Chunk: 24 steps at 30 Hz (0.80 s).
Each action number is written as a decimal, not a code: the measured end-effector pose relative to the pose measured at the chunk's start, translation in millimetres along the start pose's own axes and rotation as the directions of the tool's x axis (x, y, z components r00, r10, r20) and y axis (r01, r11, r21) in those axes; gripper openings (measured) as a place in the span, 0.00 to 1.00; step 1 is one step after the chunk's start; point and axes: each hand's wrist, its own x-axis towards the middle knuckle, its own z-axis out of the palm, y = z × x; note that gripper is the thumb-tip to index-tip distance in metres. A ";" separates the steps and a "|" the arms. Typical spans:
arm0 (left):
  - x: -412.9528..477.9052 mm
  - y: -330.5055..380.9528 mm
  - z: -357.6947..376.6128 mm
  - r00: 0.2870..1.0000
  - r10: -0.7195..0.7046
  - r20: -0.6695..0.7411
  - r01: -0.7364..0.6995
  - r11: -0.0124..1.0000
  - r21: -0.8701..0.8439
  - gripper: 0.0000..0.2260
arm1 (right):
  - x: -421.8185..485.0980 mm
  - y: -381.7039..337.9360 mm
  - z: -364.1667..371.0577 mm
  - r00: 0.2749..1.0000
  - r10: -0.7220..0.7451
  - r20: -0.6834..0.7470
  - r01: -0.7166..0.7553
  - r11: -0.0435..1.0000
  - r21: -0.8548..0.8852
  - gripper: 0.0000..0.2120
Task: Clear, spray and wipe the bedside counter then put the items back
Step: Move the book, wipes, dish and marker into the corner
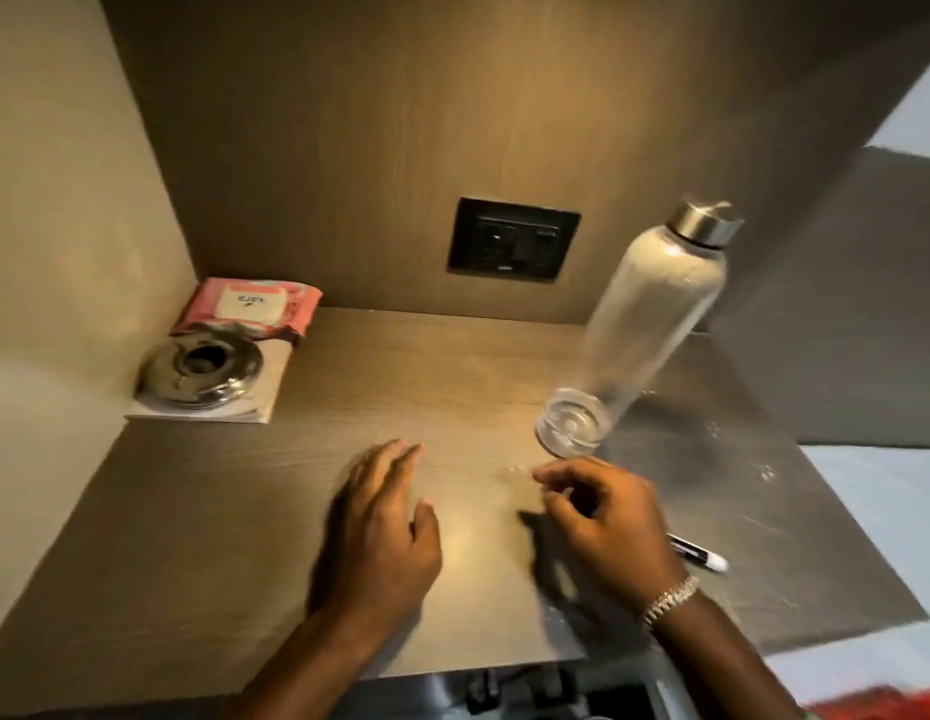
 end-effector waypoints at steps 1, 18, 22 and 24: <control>0.5 11.8 14.4 0.999 0.038 0.037 -0.037 0.999 -0.040 0.19 | -8.2 18.6 -17.9 1.000 0.018 -0.009 -0.019 0.995 -0.095 0.08; -0.8 -11.8 17.5 0.998 -0.029 0.058 0.018 0.984 0.178 0.19 | 8.8 19.5 -20.3 0.923 0.049 0.382 -0.031 0.998 -0.054 0.09; -6.3 -62.8 -33.1 0.994 -0.109 -0.015 0.107 0.925 0.365 0.23 | 43.5 -43.1 59.1 0.907 0.020 0.422 -0.065 0.994 0.093 0.17; -11.0 -83.8 -53.8 0.990 -0.141 -0.025 0.137 0.878 0.458 0.27 | 63.7 -77.1 102.4 0.907 0.010 0.420 -0.063 0.992 0.111 0.16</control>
